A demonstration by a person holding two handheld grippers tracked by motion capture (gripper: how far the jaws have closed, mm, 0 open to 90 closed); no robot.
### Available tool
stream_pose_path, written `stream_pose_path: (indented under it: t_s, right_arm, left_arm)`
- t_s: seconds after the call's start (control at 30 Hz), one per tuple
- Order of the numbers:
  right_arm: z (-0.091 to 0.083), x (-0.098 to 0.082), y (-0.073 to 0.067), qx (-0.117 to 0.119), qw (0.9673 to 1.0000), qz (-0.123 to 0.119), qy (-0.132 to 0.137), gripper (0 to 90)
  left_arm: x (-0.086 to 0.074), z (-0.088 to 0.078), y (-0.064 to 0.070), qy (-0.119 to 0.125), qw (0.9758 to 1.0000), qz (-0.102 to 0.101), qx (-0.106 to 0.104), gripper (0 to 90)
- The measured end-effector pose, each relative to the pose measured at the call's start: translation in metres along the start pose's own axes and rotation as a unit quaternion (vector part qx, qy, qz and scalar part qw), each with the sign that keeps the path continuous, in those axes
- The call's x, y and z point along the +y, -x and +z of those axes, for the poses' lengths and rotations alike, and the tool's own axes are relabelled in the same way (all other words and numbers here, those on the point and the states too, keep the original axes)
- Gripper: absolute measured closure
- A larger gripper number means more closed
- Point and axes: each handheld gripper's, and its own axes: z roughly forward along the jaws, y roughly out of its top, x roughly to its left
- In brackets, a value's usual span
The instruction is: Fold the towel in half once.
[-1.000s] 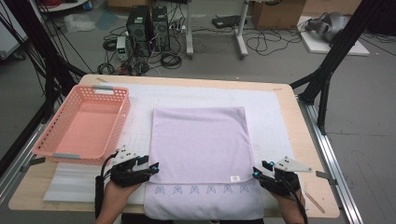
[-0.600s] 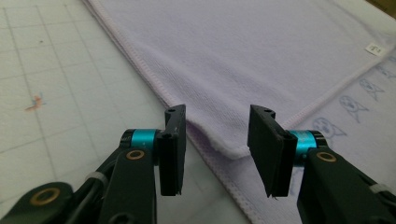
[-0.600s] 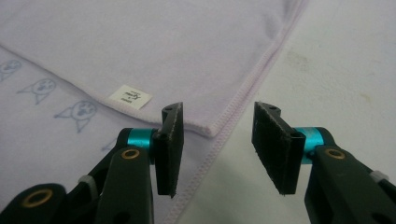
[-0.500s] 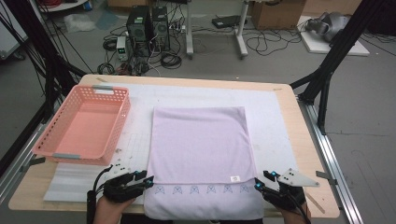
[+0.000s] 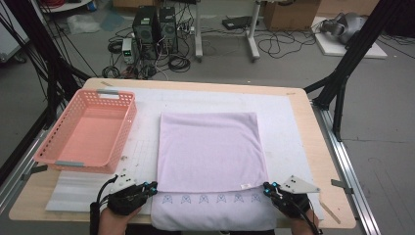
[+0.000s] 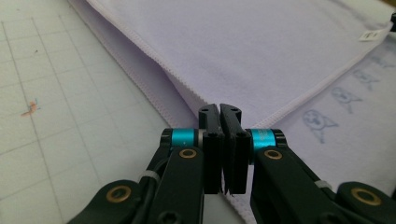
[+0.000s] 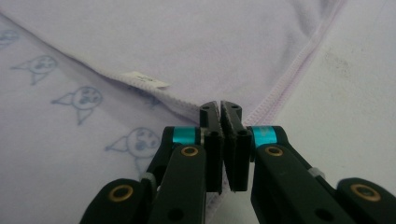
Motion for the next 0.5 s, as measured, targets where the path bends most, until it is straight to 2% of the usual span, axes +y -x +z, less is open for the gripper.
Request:
stream_pose_path:
  t_s: [0.07, 0.23, 0.5]
  right_arm:
    - [-0.007, 0.001, 0.001, 0.003, 0.9999, -0.009, 0.009, 87.7]
    - [-0.024, 0.003, 0.002, 0.014, 0.9994, -0.004, 0.032, 87.8]
    - [-0.041, -0.004, -0.006, 0.037, 0.9989, -0.019, 0.022, 87.9]
  left_arm:
    - [0.001, -0.005, 0.002, 0.006, 0.9999, -0.006, -0.008, 87.3]
    - [0.002, -0.016, 0.007, 0.014, 0.9997, -0.006, -0.022, 87.3]
    - [-0.003, -0.039, 0.016, 0.016, 0.9990, -0.007, -0.042, 87.3]
